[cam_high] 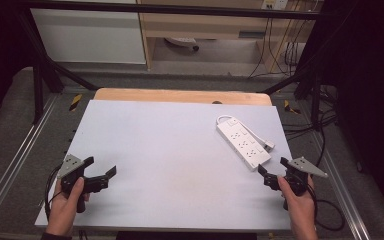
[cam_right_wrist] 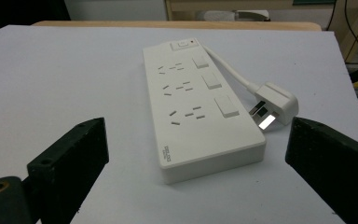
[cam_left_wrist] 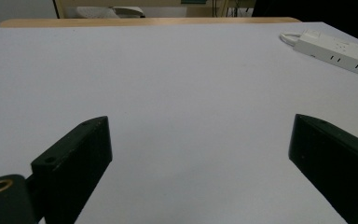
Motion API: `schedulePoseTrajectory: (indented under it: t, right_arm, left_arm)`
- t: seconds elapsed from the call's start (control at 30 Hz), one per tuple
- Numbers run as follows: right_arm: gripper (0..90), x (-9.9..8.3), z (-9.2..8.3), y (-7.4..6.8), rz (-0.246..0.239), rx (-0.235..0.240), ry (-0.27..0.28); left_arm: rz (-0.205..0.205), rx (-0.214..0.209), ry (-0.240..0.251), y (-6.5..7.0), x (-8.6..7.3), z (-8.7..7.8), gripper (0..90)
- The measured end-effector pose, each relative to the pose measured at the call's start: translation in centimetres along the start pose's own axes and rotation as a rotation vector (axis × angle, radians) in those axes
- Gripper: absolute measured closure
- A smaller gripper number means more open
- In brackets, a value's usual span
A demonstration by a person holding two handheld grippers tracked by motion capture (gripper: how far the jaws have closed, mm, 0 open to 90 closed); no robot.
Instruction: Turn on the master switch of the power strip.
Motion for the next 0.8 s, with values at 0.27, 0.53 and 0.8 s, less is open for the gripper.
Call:
schedulePoseTrajectory:
  t: [0.27, 0.53, 0.8]
  right_arm:
    - [7.1, 2.6, 0.1, -0.4, -0.015, 0.019, 0.009]
    - [5.5, 5.8, 1.4, -1.1, -0.038, 0.043, 0.041]
    - [6.0, 7.3, 3.0, -2.4, -0.047, 0.077, 0.052]
  left_arm:
    - [-0.003, -0.005, -0.009, 0.1, -0.1, 0.2, 5.4]
    - [0.001, -0.004, -0.019, 0.2, -0.3, 0.3, 5.4]
    - [0.012, 0.018, -0.024, -0.1, -0.4, 0.3, 5.4]
Point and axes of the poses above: each handheld gripper's, and its own axes: z roughly forward along the jaws, x roughly out of its top, y roughly to its right, the point moved 10 cm from there along z, roughly forward along the jaws, and after that the axes turned 6 degrees about -x, right-handed, at the moved point
